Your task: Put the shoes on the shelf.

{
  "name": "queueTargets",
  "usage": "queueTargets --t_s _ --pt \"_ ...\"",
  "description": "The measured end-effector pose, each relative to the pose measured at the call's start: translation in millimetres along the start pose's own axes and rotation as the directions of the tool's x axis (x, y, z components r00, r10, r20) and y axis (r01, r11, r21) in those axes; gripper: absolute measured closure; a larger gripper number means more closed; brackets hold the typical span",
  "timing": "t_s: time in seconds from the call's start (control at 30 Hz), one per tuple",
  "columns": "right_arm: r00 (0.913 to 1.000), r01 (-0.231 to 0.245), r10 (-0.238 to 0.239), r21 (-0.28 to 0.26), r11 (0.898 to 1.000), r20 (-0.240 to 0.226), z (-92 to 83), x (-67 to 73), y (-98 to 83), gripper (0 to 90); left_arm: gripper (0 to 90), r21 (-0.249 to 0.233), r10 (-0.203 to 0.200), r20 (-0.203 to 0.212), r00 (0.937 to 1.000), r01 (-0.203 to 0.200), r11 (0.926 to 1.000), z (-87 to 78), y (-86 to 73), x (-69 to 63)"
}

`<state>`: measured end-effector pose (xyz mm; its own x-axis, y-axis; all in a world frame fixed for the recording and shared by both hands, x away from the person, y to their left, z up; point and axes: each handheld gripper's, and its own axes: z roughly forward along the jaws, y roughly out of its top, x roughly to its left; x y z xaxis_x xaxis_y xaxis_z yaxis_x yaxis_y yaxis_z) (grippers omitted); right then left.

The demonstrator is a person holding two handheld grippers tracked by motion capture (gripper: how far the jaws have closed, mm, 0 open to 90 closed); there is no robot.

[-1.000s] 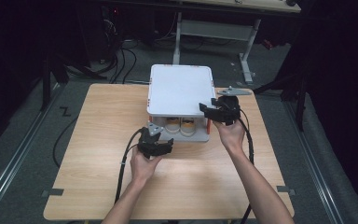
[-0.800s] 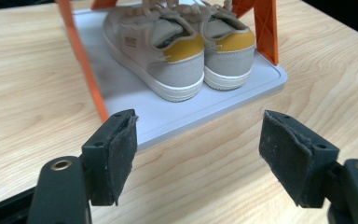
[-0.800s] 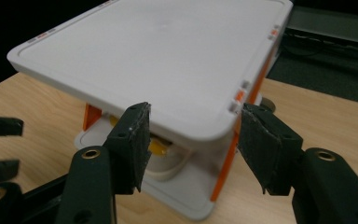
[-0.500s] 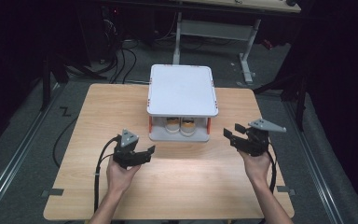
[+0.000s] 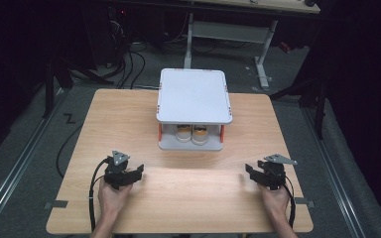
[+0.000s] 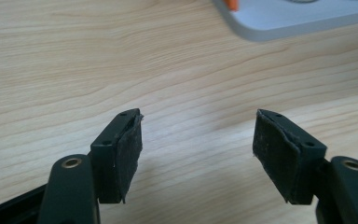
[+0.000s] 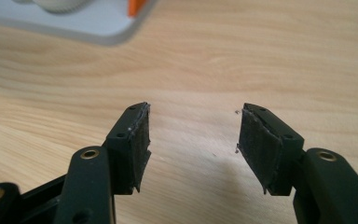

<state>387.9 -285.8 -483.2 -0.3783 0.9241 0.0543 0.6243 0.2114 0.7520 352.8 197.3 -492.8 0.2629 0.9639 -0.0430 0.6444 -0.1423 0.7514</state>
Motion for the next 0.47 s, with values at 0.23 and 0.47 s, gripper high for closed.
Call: queueTargets --t_s 0.23,0.47 --pt "0.9973 0.057 -0.058 0.027 0.998 0.046 12.0 -2.2 -13.1 40.1 31.6 0.017 0.030 -0.038 0.9988 -0.029 0.9994 9.7 -8.2 0.6" --pt "0.9973 0.060 -0.062 0.029 0.998 0.040 11.6 -2.9 -13.6 39.3 30.7 0.012 0.030 -0.039 0.9988 -0.029 0.9995 9.6 -9.4 -0.2"
